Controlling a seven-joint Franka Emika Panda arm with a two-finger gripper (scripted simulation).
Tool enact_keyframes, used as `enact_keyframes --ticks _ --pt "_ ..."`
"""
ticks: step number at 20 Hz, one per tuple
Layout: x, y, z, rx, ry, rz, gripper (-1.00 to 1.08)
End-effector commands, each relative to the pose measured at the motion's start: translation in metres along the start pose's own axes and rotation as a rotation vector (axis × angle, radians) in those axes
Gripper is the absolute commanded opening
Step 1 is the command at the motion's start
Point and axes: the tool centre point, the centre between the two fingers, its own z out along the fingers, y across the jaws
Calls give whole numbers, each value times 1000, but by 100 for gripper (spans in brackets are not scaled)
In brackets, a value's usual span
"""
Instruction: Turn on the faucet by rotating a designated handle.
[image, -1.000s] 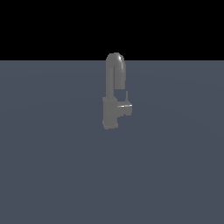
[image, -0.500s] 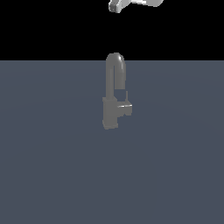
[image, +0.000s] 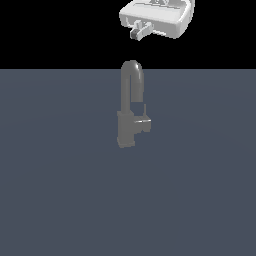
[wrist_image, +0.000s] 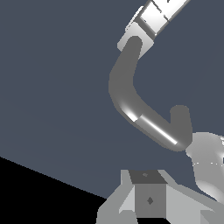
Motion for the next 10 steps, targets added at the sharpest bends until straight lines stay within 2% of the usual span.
enact_keyframes --ticks 1,10 --pt "16 0 0 32 -39 29 -100" --pt "73 3 7 147 -178 138 -100"
